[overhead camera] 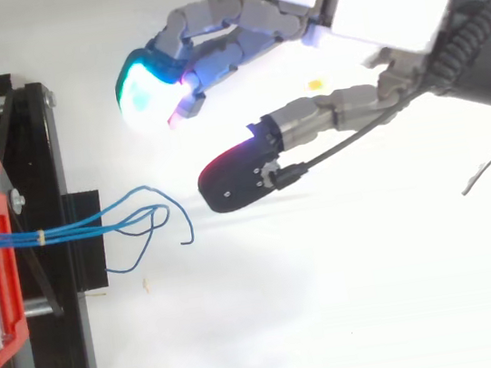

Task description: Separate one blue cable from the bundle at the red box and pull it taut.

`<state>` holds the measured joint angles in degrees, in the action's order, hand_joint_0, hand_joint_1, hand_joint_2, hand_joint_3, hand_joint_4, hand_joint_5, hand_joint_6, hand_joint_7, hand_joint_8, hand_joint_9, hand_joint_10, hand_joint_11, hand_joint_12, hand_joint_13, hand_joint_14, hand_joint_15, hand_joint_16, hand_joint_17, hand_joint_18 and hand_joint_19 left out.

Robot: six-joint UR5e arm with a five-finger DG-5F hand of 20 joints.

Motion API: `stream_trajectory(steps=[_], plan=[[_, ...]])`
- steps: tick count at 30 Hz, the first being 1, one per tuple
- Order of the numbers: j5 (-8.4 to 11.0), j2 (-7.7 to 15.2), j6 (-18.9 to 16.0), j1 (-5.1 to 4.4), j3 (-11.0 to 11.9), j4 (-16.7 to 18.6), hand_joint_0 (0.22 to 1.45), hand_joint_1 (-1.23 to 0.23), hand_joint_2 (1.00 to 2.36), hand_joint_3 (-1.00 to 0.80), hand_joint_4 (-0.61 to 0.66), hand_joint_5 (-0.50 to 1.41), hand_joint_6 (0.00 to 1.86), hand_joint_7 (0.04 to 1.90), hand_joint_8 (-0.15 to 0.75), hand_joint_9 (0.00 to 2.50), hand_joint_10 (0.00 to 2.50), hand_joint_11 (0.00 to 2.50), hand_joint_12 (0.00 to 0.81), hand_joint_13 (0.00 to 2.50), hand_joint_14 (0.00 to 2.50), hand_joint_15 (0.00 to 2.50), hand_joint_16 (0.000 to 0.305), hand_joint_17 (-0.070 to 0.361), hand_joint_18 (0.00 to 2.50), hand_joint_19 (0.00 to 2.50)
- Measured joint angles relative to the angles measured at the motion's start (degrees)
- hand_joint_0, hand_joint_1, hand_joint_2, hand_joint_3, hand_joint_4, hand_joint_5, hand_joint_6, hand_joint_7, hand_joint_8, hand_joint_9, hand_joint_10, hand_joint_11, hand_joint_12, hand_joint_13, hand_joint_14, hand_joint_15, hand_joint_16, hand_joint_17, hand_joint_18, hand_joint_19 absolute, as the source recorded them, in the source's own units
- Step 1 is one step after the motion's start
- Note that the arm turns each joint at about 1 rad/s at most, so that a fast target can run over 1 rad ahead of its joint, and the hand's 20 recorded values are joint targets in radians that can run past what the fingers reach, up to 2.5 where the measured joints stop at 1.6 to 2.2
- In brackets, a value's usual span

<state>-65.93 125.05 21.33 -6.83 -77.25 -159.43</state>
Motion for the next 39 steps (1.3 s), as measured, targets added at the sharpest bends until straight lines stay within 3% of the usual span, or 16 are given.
stream_trajectory(steps=[7, 16, 20, 27, 39], plan=[[-0.62, 1.4, -0.1, 0.12, 1.2, 0.7, 0.54, -0.6, 1.0, -0.47, 0.26, -0.18, 0.5, 0.9, 0.305, 0.71, 0.01, 0.61, 0.334, 0.61, 0.01, 0.4, 0.046, 0.104, 0.49, 0.47], [-2.98, 3.6, -0.4, 0.09, 3.4, 3.7, 0.54, -0.6, 1.0, -0.47, 0.26, -0.18, 0.5, 0.91, 0.304, 0.72, 0.01, 0.61, 0.335, 0.62, 0.01, 0.41, 0.046, 0.104, 0.49, 0.48], [-3.4, 4.7, -0.6, 0.1, 3.8, 4.8, 0.54, -0.6, 1.0, -0.46, 0.27, -0.18, 0.5, 0.92, 0.303, 0.72, 0.02, 0.62, 0.334, 0.62, 0.01, 0.42, 0.046, 0.104, 0.49, 0.5], [-5.99, 5.7, -1.9, -0.21, 4.3, 9.6, 0.54, -0.59, 1.0, -0.47, 0.26, -0.18, 0.5, 0.92, 0.303, 0.72, 0.02, 0.62, 0.337, 0.62, 0.01, 0.42, 0.046, 0.104, 0.5, 0.5], [-8.69, 6.8, -3.2, -0.61, 4.3, 11.6, 0.54, -0.6, 1.0, -0.46, 0.25, -0.18, 0.5, 0.92, 0.293, 0.72, 0.01, 0.63, 0.337, 0.64, 0.01, 0.43, 0.046, 0.104, 0.51, 0.5]])
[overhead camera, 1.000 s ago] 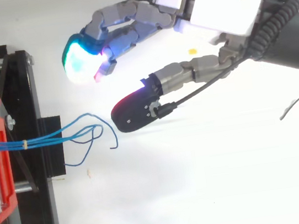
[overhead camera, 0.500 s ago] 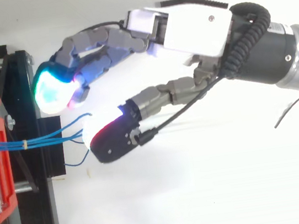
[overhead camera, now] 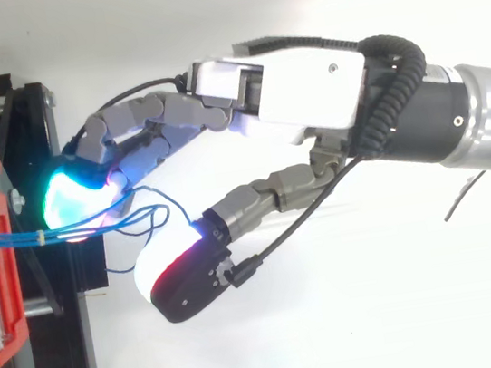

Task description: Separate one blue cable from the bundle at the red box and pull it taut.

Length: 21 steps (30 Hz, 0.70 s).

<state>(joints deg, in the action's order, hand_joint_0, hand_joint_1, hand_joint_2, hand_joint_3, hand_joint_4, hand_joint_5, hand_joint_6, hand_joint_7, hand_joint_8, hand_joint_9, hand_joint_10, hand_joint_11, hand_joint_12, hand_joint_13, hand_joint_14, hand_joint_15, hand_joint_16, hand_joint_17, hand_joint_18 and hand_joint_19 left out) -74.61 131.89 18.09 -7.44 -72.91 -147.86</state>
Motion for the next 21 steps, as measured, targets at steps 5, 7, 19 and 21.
stream_trajectory(steps=[5, 7, 19, 21], plan=[[-1.38, 0.9, -1.3, 0.05, 0.0, 0.1, 0.55, -0.6, 1.0, -0.45, 0.23, -0.19, 0.5, 0.92, 0.292, 0.72, 0.02, 0.64, 0.34, 0.64, 0.01, 0.44, 0.046, 0.104, 0.52, 0.51], [-2.26, 1.1, -2.1, 0.1, 0.0, 0.3, 0.54, -0.6, 1.0, -0.45, 0.23, -0.19, 0.5, 0.92, 0.292, 0.72, 0.01, 0.65, 0.34, 0.64, 0.01, 0.44, 0.046, 0.104, 0.52, 0.51], [-4.25, 2.2, -4.2, 0.72, 0.0, 1.4, 0.56, -0.63, 1.01, -0.43, 0.23, -0.19, 0.5, 0.92, 0.286, 0.72, 0.02, 0.66, 0.335, 0.65, 0.02, 0.46, 0.046, 0.103, 0.51, 0.54], [-4.62, 2.2, -4.5, 0.91, 0.0, 1.5, 0.56, -0.63, 1.01, -0.43, 0.23, -0.19, 0.5, 0.93, 0.288, 0.72, 0.01, 0.66, 0.335, 0.65, 0.02, 0.46, 0.046, 0.104, 0.51, 0.53]])
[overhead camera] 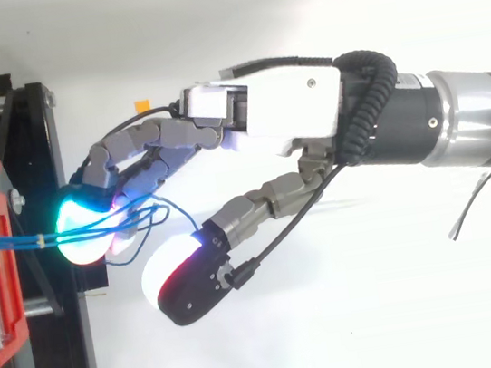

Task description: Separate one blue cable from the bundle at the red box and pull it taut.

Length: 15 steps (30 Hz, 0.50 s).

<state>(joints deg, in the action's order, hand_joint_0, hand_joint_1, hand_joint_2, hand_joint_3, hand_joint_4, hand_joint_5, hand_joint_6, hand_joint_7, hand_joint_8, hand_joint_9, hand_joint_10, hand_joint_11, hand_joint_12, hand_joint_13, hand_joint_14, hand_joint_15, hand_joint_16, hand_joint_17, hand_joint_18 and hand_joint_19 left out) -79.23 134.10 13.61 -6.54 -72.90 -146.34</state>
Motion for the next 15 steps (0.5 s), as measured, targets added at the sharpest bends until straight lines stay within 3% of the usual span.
stream_trajectory(steps=[15], plan=[[-3.73, 0.0, -1.8, 1.72, 0.4, 1.7, 0.6, -0.62, 1.01, -0.38, 0.21, -0.18, 0.5, 1.01, 0.286, 0.72, 0.02, 0.67, 0.33, 0.65, 0.02, 0.47, 0.045, 0.101, 0.51, 0.54]])
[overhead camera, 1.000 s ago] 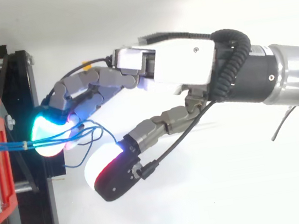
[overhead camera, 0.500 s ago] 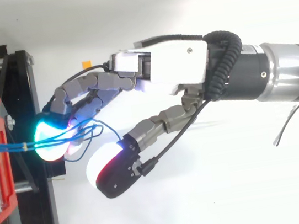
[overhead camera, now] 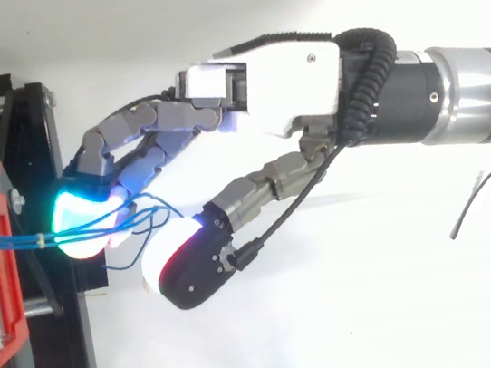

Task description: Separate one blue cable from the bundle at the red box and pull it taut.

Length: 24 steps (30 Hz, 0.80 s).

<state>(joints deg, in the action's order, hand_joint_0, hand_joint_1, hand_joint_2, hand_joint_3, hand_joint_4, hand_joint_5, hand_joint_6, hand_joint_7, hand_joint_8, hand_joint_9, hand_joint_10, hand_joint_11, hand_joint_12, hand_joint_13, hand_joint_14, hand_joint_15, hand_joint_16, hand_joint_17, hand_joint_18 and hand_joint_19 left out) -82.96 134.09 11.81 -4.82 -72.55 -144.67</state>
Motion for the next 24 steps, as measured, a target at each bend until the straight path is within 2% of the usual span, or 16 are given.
stream_trajectory(steps=[7, 18, 22, 24], plan=[[-1.0, 0.0, -1.4, 0.49, 0.9, 0.1, 0.6, -0.62, 1.01, -0.38, 0.2, -0.18, 0.5, 1.05, 0.287, 0.72, 0.01, 0.69, 0.331, 0.66, 0.02, 0.48, 0.045, 0.101, 0.52, 0.54], [-1.32, 0.0, -1.6, 0.53, 1.5, 0.2, 0.6, -0.62, 1.01, -0.37, 0.17, -0.16, 0.5, 1.14, 0.291, 0.73, 0.02, 0.71, 0.331, 0.67, 0.02, 0.49, 0.045, 0.101, 0.53, 0.56], [-1.46, 0.0, -1.6, 0.52, 1.6, 0.2, 0.61, -0.62, 1.01, -0.32, 0.14, -0.15, 0.5, 1.22, 0.292, 0.73, 0.02, 0.72, 0.332, 0.67, 0.02, 0.48, 0.045, 0.101, 0.54, 0.55], [-1.48, 0.0, -1.7, 0.51, 1.6, 0.2, 0.62, -0.62, 1.01, -0.31, 0.14, -0.15, 0.51, 1.21, 0.294, 0.74, 0.02, 0.71, 0.331, 0.67, 0.02, 0.49, 0.045, 0.101, 0.54, 0.55]])
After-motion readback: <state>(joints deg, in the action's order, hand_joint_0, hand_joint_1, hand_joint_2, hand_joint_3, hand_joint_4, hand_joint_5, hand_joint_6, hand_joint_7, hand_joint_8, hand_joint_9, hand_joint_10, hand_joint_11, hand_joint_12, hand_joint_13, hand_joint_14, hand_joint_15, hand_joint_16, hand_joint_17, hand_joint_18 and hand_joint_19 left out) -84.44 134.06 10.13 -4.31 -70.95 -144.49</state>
